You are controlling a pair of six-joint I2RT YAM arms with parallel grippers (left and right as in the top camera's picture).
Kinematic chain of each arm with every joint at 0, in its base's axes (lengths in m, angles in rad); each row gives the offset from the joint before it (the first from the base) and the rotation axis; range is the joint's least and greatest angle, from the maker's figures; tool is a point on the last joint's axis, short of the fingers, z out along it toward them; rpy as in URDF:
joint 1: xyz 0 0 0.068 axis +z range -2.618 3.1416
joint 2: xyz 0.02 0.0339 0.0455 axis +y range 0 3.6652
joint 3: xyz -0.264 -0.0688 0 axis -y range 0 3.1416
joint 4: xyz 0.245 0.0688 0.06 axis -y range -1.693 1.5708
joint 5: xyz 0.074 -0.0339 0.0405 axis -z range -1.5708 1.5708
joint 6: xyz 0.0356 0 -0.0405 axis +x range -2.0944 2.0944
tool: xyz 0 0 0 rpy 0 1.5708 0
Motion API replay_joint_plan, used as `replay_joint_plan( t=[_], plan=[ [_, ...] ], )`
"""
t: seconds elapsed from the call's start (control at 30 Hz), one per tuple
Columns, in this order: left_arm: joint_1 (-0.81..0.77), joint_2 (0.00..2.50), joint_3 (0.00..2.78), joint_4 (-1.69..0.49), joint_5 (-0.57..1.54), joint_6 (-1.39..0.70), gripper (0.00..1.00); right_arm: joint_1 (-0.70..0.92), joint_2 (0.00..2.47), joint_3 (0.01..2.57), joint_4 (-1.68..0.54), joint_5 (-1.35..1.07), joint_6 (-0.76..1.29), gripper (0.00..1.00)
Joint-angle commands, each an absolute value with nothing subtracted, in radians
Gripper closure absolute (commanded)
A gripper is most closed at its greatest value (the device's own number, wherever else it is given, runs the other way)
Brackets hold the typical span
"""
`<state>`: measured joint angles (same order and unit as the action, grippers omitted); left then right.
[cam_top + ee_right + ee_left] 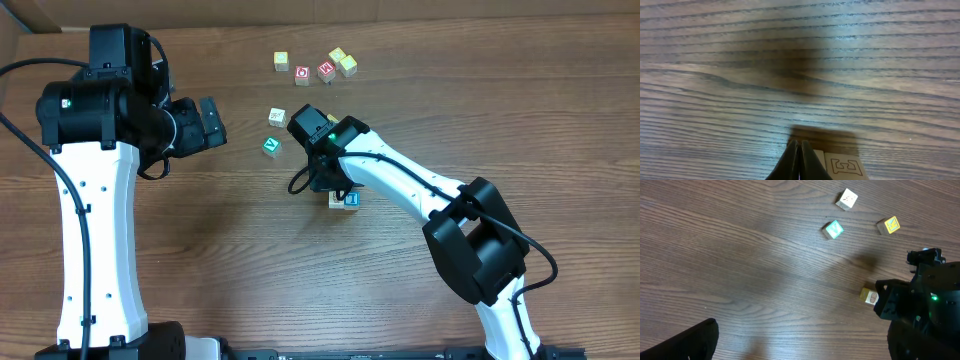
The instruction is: Flip 5 blocks
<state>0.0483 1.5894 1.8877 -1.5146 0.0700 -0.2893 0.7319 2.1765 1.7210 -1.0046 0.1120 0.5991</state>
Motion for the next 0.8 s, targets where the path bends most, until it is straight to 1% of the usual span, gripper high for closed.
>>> replay_joint_plan(
  t=[0.0,0.23,0.47,0.77],
  plan=[
    [0.052,1.595,1.899,-1.513,0.063,-0.303,0.00,0.727,2.180,1.720,-0.992,0.134,0.607,0.96],
    [0.052,1.595,1.899,-1.514,0.063,-0.303,0.00,0.725,2.212,1.720,-0.979,0.141,0.607,0.96],
    [0.052,1.595,1.899,-1.514,0.063,-0.303,0.00,0.724,2.213,1.720,-1.029,0.134,0.606,0.96],
    [0.052,1.595,1.899,-1.514,0.063,-0.303,0.00,0.724,2.213,1.720,-1.029,0.133,0.606,0.96]
  ],
)
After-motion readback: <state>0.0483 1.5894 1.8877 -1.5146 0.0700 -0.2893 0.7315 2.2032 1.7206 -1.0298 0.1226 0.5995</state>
